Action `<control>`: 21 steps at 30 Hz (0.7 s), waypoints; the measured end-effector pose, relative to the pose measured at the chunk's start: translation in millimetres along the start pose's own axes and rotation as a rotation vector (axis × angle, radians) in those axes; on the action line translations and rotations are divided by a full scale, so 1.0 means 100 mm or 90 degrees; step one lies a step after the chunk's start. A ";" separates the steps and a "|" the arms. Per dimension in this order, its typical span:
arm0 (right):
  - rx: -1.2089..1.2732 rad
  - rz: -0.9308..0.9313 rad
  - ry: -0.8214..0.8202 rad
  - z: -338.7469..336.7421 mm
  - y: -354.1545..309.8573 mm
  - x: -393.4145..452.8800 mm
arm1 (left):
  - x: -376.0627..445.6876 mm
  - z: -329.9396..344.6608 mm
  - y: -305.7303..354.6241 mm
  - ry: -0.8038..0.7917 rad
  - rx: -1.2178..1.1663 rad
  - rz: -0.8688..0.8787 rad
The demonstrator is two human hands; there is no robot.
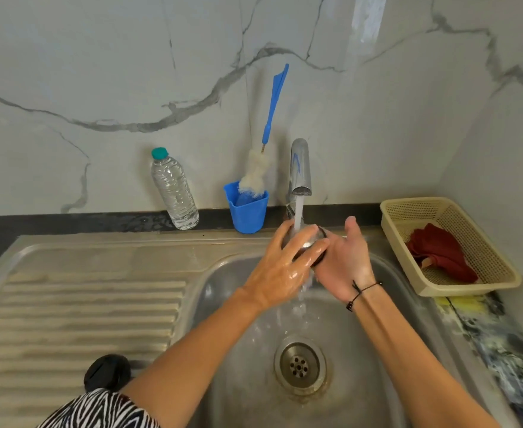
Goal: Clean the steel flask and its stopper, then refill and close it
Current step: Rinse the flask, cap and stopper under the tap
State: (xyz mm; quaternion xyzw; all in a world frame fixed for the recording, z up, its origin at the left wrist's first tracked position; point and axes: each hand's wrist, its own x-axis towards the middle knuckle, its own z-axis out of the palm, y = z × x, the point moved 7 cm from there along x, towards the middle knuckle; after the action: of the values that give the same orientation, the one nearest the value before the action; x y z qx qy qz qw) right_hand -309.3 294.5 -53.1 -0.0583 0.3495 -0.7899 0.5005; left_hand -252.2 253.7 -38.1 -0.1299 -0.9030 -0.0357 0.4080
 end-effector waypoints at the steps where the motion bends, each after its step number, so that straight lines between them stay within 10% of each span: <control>1: -0.023 -0.002 0.003 0.01 0.01 0.00 | 0.03 -0.02 -0.02 0.024 -0.011 -0.028; 8: -0.108 -0.070 0.026 0.06 -0.02 -0.05 | 0.25 -0.04 -0.25 0.082 -0.077 -0.336; 14: -0.383 -0.183 0.123 0.01 -0.14 -0.11 | 0.03 0.23 -0.38 -0.129 -0.569 -1.047; 17: -0.349 -0.199 0.110 0.00 -0.15 -0.11 | 0.08 0.17 -0.40 -0.156 -0.548 -1.005; 21: -0.301 -0.146 0.103 0.01 -0.14 -0.04 | 0.30 -0.18 -0.32 -0.016 -0.099 -0.498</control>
State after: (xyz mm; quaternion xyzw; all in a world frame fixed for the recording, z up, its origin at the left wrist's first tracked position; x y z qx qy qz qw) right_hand -317.6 300.9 -42.7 -0.1490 0.5541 -0.7401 0.3506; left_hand -266.3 226.1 -2.6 0.1928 -0.8840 -0.2549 0.3412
